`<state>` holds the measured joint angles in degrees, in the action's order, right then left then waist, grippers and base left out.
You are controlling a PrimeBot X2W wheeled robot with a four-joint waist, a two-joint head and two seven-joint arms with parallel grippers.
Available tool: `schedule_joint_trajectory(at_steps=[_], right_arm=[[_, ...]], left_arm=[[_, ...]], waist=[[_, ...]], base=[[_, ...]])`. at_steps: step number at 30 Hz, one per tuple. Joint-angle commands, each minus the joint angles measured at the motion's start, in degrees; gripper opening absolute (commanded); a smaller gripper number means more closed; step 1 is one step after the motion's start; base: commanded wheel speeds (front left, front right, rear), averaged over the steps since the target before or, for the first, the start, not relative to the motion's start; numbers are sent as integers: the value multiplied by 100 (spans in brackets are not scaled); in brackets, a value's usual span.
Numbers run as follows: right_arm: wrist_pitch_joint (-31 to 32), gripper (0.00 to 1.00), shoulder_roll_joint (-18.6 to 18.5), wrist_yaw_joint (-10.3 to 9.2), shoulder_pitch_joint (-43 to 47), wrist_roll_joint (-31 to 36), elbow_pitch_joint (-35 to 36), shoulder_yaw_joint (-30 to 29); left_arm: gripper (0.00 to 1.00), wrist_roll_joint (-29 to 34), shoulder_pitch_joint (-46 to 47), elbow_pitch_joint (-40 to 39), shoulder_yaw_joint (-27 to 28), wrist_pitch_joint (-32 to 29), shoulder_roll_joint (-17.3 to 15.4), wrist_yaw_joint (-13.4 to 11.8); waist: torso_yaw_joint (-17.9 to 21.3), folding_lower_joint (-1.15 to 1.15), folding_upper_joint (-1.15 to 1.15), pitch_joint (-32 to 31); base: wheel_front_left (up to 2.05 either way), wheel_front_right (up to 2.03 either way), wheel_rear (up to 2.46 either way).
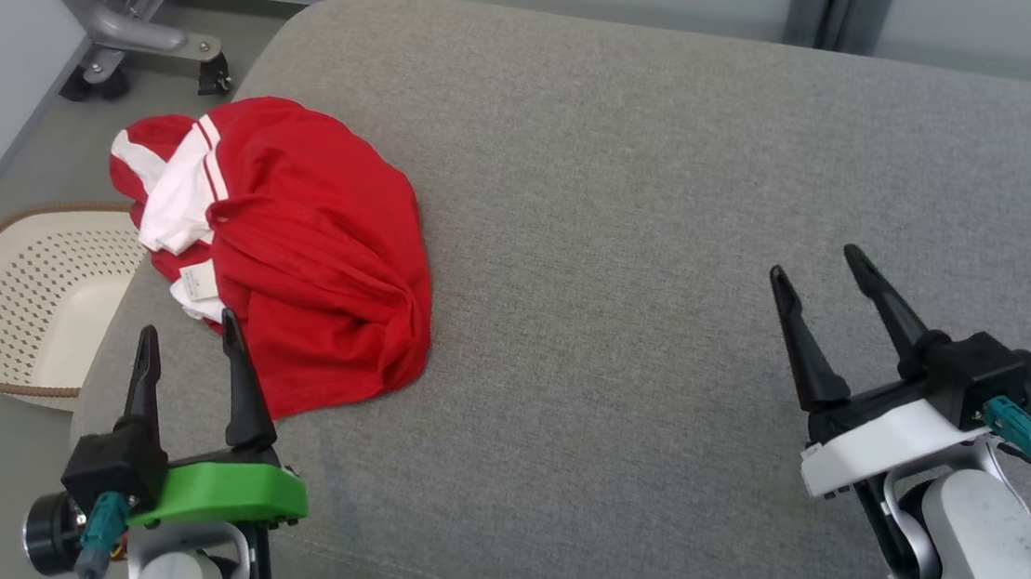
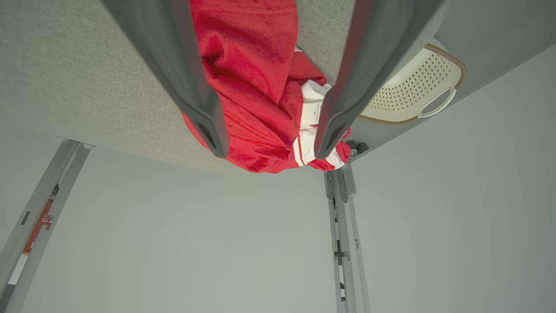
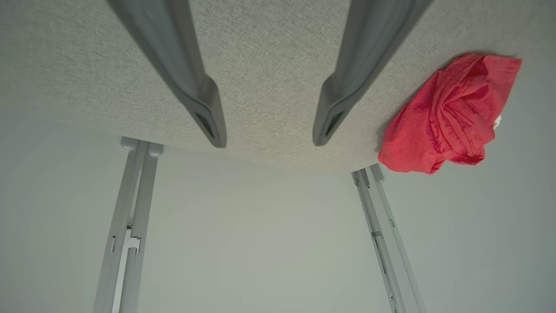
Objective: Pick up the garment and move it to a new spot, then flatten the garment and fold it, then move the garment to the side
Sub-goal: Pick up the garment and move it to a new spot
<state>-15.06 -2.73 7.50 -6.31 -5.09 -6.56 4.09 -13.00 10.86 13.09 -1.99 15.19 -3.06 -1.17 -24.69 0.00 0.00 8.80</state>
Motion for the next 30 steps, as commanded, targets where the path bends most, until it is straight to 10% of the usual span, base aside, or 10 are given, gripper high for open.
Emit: schedule_joint_trajectory(at_steps=[1, 25, 26, 27, 30], right_arm=[[-18, 100, -28, -2, -143, 111, 56, -79], [-18, 100, -25, -4, -397, 564, 293, -529], [-18, 100, -24, -4, -403, 556, 288, -517], [-18, 100, -24, -4, -406, 553, 278, -512], [-18, 100, -24, -4, -384, 527, 231, -498]], left_arm=[[100, 114, 266, 198, 87, -6, -128, 58], [100, -393, 3390, 3876, 372, -1020, -1194, 623], [79, -399, 3427, 3960, 354, -984, -1194, 637], [15, -395, 3451, 4013, 337, -927, -1196, 657], [0, -389, 3496, 4149, 260, -728, -1212, 714]], waist=[[305, 0, 0, 493], [828, 0, 0, 1664], [832, 0, 0, 1663], [833, 0, 0, 1658], [831, 0, 0, 1584]], base=[[0, 0, 0], [0, 0, 0], [0, 0, 0], [0, 0, 0], [0, 0, 0]])
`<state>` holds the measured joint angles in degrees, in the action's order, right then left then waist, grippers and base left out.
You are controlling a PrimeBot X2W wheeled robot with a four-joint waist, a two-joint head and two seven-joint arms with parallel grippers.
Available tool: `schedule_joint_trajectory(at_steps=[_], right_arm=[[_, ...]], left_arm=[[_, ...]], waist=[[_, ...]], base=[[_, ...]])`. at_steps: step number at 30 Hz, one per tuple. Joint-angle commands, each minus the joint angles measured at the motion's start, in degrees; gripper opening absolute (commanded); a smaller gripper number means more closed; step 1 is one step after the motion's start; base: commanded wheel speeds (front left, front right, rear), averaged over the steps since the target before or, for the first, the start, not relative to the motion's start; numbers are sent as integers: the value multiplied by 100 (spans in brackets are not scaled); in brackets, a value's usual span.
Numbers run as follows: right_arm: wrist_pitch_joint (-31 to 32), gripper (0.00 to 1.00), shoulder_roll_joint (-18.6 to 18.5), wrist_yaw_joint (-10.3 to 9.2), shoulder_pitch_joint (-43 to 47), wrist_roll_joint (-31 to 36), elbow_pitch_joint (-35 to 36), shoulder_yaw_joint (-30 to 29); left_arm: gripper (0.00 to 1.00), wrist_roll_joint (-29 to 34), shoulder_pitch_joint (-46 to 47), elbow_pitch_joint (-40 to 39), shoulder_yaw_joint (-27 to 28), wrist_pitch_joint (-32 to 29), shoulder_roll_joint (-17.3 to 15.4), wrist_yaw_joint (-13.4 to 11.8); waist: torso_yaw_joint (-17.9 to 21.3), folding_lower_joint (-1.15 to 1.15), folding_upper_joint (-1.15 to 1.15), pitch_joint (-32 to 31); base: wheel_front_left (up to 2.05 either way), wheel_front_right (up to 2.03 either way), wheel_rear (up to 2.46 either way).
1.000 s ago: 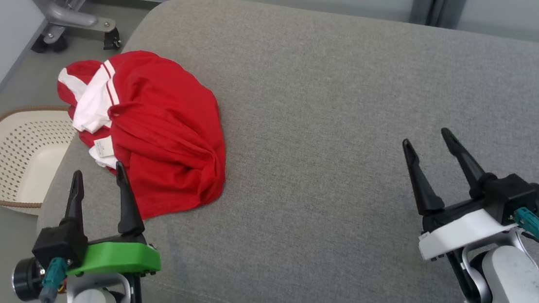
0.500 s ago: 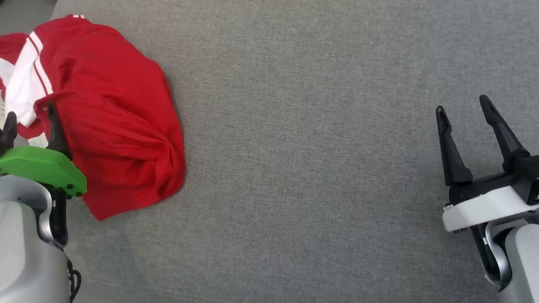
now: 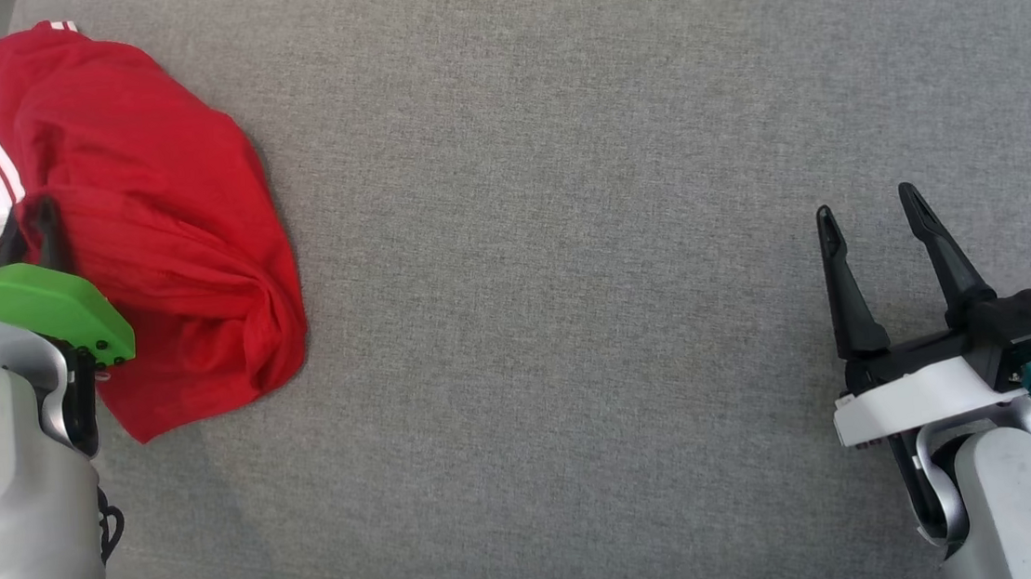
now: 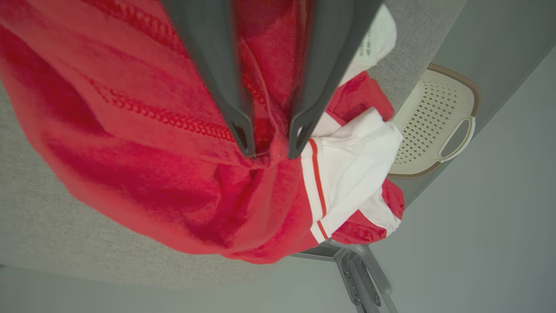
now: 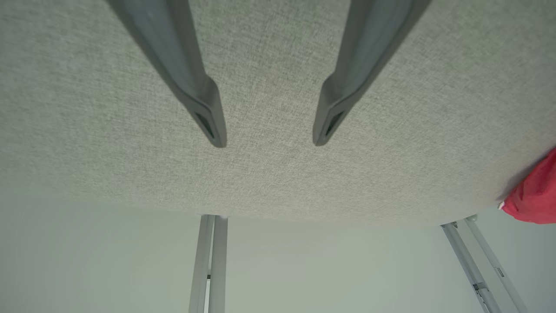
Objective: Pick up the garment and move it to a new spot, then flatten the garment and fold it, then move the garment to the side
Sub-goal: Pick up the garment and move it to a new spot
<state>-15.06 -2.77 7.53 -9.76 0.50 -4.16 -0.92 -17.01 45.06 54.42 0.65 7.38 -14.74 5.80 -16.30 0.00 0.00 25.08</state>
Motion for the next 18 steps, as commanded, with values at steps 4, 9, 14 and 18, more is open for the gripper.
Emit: schedule_joint_trajectory(at_steps=[4, 9, 14, 18], right_arm=[[-18, 100, -20, -8, -46, -88, -64, 19], [-18, 100, -19, -8, 9, -221, -152, 63], [-18, 100, -19, -8, 118, -384, -188, 90], [-18, 100, -18, -8, 164, -511, -228, 173]], left_arm=[[0, 48, 133, 45, -76, 414, -63, 50], [0, 61, 135, -310, -117, 738, -51, 87], [0, 77, -194, -1775, -139, 785, -12, 154], [0, 189, -540, -3221, -98, 777, -10, 164]], waist=[[-12, 0, 0, -189], [-5, 0, 0, -518], [44, 0, 0, -940], [174, 0, 0, -1226]], base=[[0, 0, 0], [0, 0, 0], [0, 0, 0], [0, 0, 0]])
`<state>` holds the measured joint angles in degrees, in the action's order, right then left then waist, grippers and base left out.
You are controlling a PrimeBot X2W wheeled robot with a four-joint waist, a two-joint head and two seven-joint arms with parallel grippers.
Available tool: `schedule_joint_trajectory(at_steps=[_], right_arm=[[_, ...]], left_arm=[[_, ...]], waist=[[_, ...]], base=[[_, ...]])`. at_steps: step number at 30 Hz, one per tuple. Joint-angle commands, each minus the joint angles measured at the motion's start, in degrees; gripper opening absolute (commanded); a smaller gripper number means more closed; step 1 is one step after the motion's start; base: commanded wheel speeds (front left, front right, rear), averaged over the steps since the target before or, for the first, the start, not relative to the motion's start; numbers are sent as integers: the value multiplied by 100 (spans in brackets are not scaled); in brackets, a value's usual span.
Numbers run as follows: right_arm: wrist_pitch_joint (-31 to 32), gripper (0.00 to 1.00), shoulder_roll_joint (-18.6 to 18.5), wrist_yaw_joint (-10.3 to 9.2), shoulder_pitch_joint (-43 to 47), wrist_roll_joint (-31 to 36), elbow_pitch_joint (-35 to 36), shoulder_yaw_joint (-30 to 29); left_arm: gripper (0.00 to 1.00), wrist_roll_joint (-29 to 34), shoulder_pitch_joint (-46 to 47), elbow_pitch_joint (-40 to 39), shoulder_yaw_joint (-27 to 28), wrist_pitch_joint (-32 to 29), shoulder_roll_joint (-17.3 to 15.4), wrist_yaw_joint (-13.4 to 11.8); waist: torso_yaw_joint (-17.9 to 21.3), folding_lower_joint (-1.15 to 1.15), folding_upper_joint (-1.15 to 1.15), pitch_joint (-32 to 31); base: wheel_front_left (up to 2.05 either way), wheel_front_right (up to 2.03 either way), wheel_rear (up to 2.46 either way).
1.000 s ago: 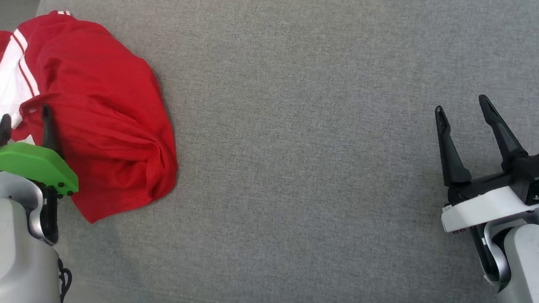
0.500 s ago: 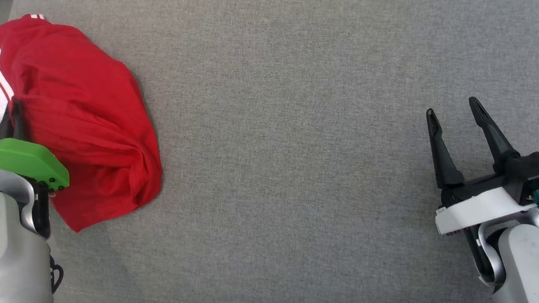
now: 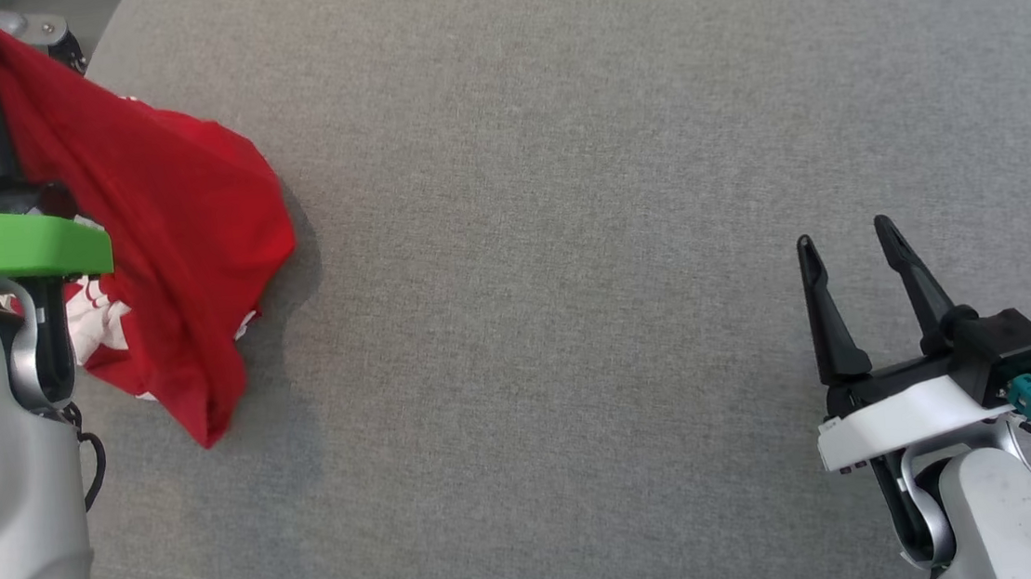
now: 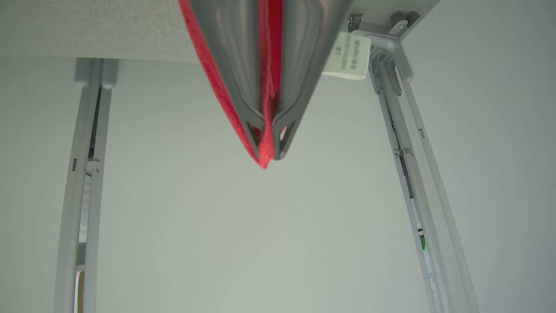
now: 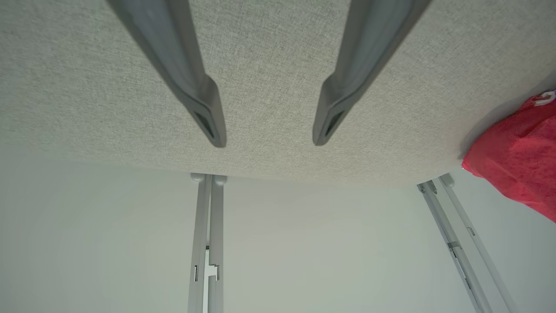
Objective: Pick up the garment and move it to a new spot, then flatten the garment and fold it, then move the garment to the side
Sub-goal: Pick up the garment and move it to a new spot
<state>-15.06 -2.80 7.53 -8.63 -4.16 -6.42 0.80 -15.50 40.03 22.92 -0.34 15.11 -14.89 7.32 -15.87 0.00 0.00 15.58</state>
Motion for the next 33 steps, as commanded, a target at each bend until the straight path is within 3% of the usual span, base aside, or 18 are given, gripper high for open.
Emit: schedule_joint_trajectory(at_steps=[1, 7, 14, 21, 33], right_arm=[[-18, 100, -18, -8, 65, -76, -5, 15], [-18, 100, -18, -8, 134, -245, -14, 62], [-18, 100, -17, -8, 189, -411, -35, 73], [-18, 100, -17, -8, 223, -480, 1, -17], [-18, 100, -8, -8, 48, -991, 57, 150]], left_arm=[[0, 64, -92, -360, 11, 3, 23, 14], [0, 127, -396, -1751, -41, 1, 103, 16], [0, 114, -364, -2350, -541, 1, 90, 16], [0, 41, -72, -2613, -1261, -51, 162, 17], [0, -10, 749, -2069, -2079, -175, 835, 7]], waist=[[166, 0, 0, -326], [527, 0, 0, -569], [1106, 0, 0, -698], [1828, 0, 0, -641], [3425, 0, 0, -150]], base=[[0, 0, 0], [0, 0, 0], [0, 0, 0], [0, 0, 0], [0, 0, 0]])
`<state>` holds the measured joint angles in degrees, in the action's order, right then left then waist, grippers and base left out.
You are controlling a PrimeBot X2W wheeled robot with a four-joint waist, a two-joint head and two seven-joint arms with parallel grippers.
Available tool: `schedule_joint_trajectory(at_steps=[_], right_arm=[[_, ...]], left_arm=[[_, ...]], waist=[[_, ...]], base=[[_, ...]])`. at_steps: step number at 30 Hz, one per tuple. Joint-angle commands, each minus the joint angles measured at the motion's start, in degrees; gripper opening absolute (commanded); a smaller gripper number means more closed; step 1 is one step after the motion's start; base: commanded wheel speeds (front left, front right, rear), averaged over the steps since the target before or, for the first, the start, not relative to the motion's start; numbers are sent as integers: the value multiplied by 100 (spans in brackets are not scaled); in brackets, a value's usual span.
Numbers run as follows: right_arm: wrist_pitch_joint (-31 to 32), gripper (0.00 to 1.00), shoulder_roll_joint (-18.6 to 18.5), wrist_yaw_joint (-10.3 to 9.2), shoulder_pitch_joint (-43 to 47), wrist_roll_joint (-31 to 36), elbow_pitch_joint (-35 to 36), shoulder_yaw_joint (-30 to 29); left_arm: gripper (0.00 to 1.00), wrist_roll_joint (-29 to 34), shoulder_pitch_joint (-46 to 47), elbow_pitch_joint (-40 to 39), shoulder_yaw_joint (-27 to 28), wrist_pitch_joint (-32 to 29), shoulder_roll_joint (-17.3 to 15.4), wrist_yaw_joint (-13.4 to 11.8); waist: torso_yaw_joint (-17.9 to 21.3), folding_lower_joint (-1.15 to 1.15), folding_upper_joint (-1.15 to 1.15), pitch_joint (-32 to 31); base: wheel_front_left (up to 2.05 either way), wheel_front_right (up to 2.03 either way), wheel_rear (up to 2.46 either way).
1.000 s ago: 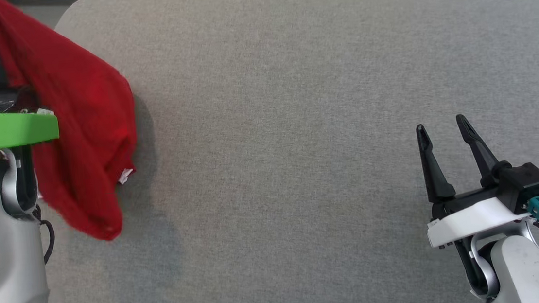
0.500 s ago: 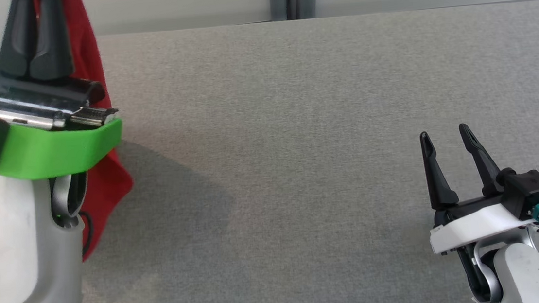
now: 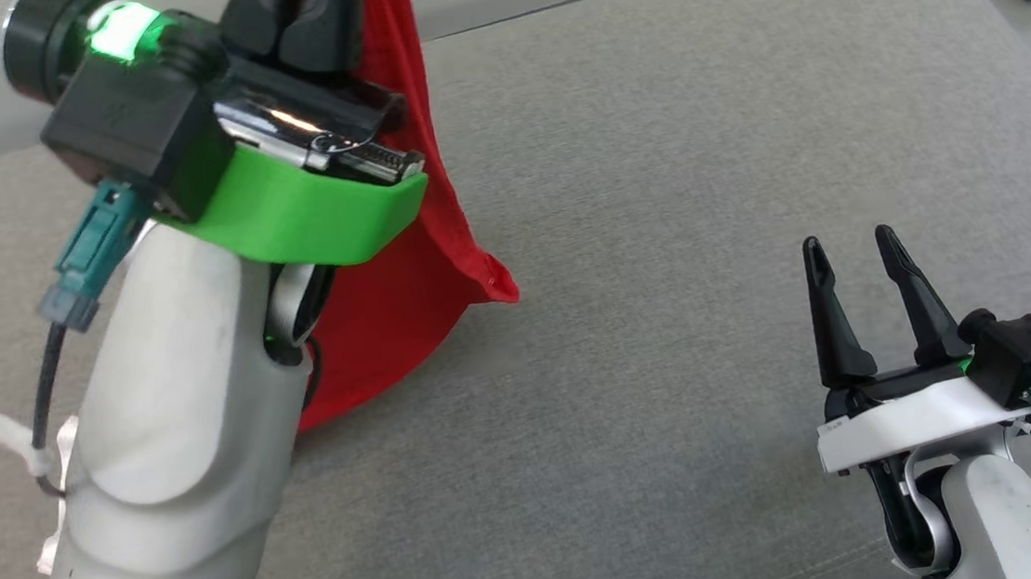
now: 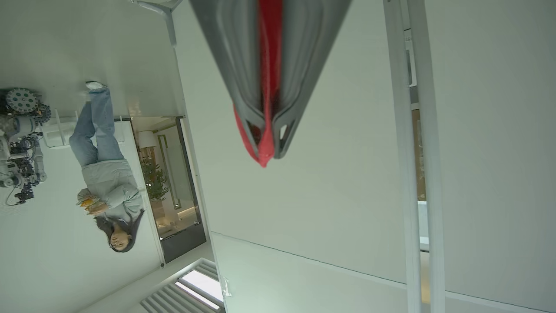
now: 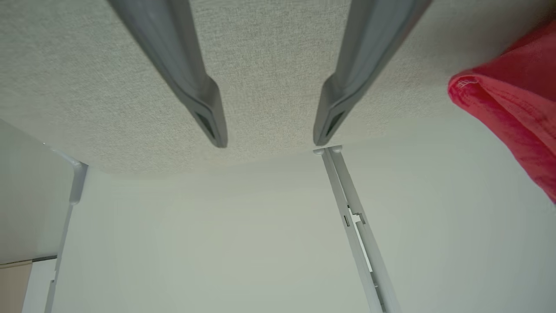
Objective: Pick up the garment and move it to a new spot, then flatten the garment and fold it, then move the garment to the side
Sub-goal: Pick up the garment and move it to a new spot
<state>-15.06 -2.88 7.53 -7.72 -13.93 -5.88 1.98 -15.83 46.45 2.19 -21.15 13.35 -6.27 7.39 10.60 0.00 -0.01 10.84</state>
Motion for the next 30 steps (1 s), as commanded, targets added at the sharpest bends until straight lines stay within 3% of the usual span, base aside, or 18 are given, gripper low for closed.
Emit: schedule_joint_trajectory(at_steps=[1, 10, 16, 17, 18, 24, 30], right_arm=[[-18, 100, 1, -8, -52, -44, -3, 90], [-18, 100, 4, -8, -113, -382, 19, 323], [-18, 100, 4, -8, -34, -523, 59, 393], [-18, 100, 6, -8, -28, -535, 71, 404], [-18, 100, 6, -8, -28, -535, 73, 411], [-18, 100, 1, -8, -125, -526, 58, 398], [-18, 100, -6, -8, -226, -271, 72, 245]], left_arm=[[0, 59, 215, 71, -50, 9, 3, 1], [0, -49, 1260, 1203, -485, 137, 292, -158], [0, -32, 1803, 2310, -606, 179, 307, -419], [37, -11, 1858, 2603, -657, 177, 309, -484], [100, -21, 1889, 2832, -714, 160, 313, -521], [100, -405, 2007, 3570, -1226, 102, 317, -393], [100, -653, 1748, 3554, -1361, 189, 326, -481]], waist=[[916, 0, 1, 382], [2018, 0, 1, 766], [2238, 0, 1, 945], [2241, 0, 1, 968], [2242, 0, 1, 977], [1986, 0, 1, 993], [1266, 0, 1, 757]], base=[[0, 0, 0], [0, 0, 0], [0, 0, 0], [0, 0, 0], [0, 0, 0], [0, 0, 0], [0, 0, 0]])
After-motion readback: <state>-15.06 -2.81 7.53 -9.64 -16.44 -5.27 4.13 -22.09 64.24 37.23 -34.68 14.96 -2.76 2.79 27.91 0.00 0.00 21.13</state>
